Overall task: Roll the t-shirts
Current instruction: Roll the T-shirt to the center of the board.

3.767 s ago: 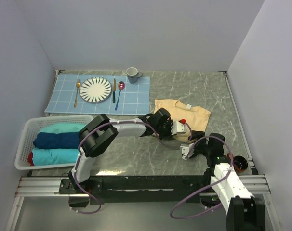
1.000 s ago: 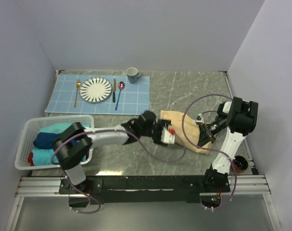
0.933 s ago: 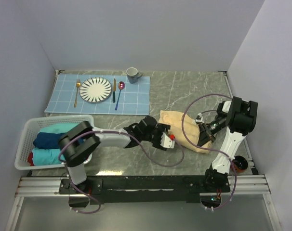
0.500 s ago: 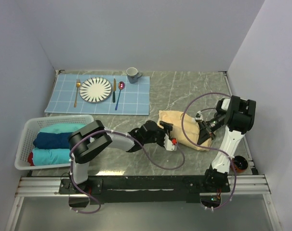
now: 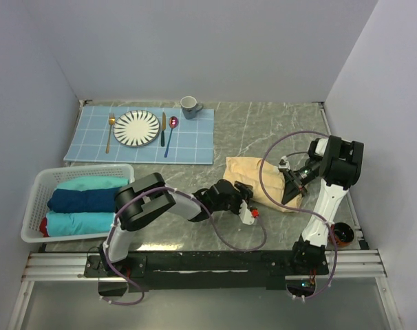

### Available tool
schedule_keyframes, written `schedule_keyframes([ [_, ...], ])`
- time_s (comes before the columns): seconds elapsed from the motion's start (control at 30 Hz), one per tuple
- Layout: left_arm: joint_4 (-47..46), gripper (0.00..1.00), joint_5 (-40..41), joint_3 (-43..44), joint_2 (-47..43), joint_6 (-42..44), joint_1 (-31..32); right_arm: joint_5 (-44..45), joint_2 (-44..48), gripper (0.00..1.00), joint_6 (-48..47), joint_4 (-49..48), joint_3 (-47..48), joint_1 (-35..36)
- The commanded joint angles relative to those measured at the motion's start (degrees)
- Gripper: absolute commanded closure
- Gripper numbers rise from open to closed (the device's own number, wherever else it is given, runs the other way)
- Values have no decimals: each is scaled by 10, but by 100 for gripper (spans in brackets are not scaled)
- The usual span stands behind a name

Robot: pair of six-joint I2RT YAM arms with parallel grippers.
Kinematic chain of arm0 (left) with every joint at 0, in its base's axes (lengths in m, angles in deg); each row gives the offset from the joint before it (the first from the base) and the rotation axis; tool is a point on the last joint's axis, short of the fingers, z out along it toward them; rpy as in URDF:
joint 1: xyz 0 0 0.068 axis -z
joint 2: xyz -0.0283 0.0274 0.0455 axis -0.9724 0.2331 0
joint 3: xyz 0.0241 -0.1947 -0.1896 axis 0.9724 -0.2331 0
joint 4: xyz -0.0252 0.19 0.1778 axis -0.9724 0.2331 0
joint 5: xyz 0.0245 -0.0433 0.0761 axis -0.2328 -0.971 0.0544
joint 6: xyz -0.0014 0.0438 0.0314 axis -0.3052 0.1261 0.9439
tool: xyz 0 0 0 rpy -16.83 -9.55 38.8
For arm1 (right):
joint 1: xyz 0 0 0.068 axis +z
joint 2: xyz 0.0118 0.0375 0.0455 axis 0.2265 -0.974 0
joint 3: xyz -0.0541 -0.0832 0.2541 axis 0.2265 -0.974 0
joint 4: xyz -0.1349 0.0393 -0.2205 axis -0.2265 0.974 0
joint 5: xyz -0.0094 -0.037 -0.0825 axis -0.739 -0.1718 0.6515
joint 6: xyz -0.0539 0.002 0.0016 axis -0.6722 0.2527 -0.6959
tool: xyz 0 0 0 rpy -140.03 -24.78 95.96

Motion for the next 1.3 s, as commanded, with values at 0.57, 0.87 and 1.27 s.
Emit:
schedule_keyframes([
  [0.57,307,99,43,54,-52,-131,5,-46,340,0,-40,-228,-122,10],
  [0.87,341,99,14,48,-69,-161,5,37,774,0,-164,-506,-415,18],
  [1.27,401,98,-36,111,-40,-216,-5,26,840,0,-450,-480,-432,34],
])
